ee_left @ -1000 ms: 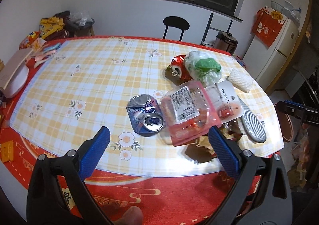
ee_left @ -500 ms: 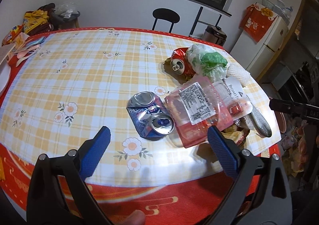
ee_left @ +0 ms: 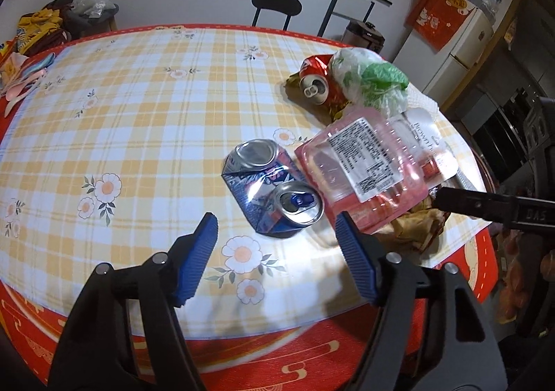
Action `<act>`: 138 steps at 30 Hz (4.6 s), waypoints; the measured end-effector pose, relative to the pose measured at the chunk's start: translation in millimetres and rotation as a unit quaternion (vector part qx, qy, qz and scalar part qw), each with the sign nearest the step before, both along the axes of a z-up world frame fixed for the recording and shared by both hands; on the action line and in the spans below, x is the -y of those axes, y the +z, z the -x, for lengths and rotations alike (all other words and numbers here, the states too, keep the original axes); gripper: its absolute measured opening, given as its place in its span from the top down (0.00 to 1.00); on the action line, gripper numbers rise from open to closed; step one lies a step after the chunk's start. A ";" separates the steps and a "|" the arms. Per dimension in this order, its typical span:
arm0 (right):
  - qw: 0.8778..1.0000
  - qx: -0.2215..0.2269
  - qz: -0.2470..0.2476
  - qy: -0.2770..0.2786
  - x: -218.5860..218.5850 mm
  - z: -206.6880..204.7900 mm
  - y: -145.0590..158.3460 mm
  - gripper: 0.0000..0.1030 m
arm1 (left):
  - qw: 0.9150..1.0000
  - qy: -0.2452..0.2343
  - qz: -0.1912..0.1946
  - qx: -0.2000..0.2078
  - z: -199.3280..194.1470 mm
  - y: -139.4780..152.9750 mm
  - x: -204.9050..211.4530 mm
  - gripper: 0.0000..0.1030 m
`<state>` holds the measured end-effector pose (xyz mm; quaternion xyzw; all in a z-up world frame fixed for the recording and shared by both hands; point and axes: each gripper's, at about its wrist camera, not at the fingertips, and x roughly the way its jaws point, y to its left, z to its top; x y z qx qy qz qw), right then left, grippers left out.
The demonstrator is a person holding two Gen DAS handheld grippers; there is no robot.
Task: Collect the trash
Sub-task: 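Move both tools toward the trash pile in the table center, then grasp the clear plastic container with the right tool and lift it, then grasp the crushed blue can with the left tool while the right tool holds the container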
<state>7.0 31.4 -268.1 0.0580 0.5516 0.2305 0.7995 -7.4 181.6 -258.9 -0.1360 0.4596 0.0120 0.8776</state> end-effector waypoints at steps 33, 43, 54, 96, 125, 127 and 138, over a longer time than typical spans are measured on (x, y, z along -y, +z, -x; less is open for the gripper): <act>0.992 -0.051 -0.045 -0.103 -9.6 -19.1 -24.0 0.39 | 1.000 0.000 0.013 -0.008 7.0 -8.0 -16.5 0.32; 0.997 -0.026 -0.022 -0.066 -15.4 -8.7 -10.9 0.40 | 1.000 -0.002 0.014 -0.009 7.9 -8.7 -12.8 0.31; 0.996 -0.045 -0.041 -0.061 -6.4 -2.1 -9.5 0.37 | 0.999 -0.021 0.022 -0.017 3.1 -13.1 -0.5 0.31; 0.993 -0.055 -0.102 -0.017 -37.8 -29.4 -20.6 0.53 | 0.999 -0.017 0.028 -0.036 7.0 -23.9 -10.1 0.31; 0.989 0.037 -0.132 -0.057 21.3 -25.6 27.5 0.53 | 0.997 0.052 0.036 -0.051 -57.6 -52.5 6.8 0.17; 0.989 0.036 -0.132 -0.056 22.1 -26.1 27.4 0.53 | 0.999 0.031 -0.010 -0.042 -62.6 -51.6 19.0 0.17; 0.988 0.034 -0.135 -0.059 26.0 -24.8 27.8 0.53 | 0.992 0.012 -0.103 -0.072 -78.7 -82.6 35.0 0.16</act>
